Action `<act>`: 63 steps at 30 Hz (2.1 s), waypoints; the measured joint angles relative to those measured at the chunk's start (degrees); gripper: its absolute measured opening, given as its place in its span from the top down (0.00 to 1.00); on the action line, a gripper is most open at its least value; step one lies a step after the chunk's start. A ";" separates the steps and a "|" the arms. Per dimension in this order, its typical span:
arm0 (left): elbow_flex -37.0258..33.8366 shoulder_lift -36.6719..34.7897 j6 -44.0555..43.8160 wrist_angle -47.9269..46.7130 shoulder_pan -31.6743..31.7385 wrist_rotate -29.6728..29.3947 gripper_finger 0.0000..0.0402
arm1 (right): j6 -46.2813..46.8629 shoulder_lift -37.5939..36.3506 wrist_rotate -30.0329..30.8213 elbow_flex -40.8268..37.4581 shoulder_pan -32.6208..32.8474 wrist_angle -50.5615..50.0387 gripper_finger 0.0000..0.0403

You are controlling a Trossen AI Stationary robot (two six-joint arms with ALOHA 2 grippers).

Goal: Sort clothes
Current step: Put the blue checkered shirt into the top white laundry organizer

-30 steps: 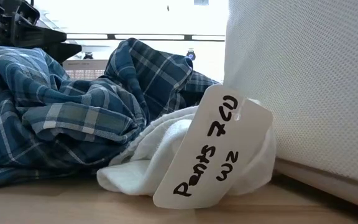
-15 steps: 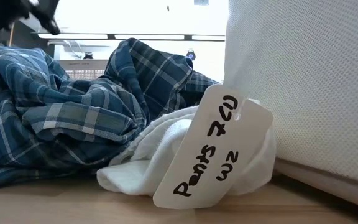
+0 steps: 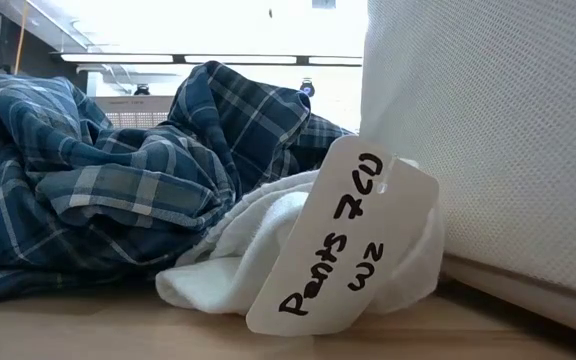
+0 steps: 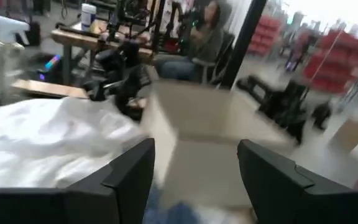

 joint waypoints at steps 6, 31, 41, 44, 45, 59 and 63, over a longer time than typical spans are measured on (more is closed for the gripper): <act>5.53 9.09 -2.39 18.14 -0.41 -1.08 0.46 | 0.00 0.00 0.00 0.01 0.01 0.01 0.31; 5.84 14.63 -6.82 13.88 1.44 3.85 0.46 | 0.00 0.00 0.00 0.01 -0.01 -0.01 0.31; 9.25 18.09 17.83 -19.53 -6.78 12.01 0.45 | 0.00 0.07 0.00 0.01 0.00 -0.01 0.31; 11.71 21.13 20.76 -35.15 -8.86 1.92 0.43 | 0.00 0.07 0.00 0.00 0.01 0.00 0.31; 11.91 22.12 20.89 -38.24 -9.00 -0.36 0.42 | 0.00 0.07 0.05 0.00 -0.01 -0.01 0.31; 11.96 41.38 19.74 -44.32 -4.36 -9.65 0.24 | 0.00 0.09 0.11 0.00 0.01 0.00 0.31; 11.96 47.65 18.78 -43.47 -3.99 -10.43 0.24 | 0.00 0.09 0.09 0.01 0.01 -0.01 0.31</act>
